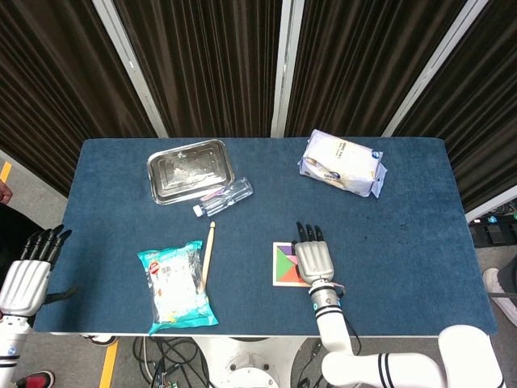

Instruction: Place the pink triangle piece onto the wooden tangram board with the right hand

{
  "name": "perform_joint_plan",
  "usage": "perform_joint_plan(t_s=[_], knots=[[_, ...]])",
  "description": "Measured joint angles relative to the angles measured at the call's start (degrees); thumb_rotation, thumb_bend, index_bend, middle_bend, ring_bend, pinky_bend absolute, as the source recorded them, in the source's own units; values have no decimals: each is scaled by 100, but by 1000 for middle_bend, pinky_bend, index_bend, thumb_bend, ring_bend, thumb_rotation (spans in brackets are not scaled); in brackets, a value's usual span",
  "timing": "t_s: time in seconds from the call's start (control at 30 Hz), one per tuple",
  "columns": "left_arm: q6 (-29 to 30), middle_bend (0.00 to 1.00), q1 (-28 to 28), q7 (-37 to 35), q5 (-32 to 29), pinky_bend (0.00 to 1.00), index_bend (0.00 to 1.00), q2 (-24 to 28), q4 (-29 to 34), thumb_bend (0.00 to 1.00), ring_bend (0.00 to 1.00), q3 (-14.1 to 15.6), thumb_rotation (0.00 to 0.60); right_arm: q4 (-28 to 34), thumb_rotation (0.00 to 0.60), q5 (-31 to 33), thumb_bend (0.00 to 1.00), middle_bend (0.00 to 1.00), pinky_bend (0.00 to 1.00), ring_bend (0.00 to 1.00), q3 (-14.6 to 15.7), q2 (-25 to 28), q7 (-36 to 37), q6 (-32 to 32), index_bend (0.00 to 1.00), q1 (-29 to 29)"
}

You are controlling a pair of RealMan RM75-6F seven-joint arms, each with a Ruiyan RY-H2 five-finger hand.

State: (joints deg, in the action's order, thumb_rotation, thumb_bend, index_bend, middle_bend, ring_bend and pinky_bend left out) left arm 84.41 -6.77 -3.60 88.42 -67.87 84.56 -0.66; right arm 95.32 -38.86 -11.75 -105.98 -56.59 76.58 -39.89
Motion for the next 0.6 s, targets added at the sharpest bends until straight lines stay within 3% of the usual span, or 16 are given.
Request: perform_joint_plan(t_s=[0.43, 0.6], knots=[[-15, 0, 2, -4, 0, 0, 8, 4, 2, 0, 0, 4, 600, 5, 600, 10, 318, 0, 0, 0, 5, 33, 31, -2, 271, -33], [-22, 0, -6, 6, -1, 0, 8, 9, 16, 0, 0, -4, 600, 28, 600, -4, 318, 0, 0, 0, 9, 68, 67, -13, 237, -37]])
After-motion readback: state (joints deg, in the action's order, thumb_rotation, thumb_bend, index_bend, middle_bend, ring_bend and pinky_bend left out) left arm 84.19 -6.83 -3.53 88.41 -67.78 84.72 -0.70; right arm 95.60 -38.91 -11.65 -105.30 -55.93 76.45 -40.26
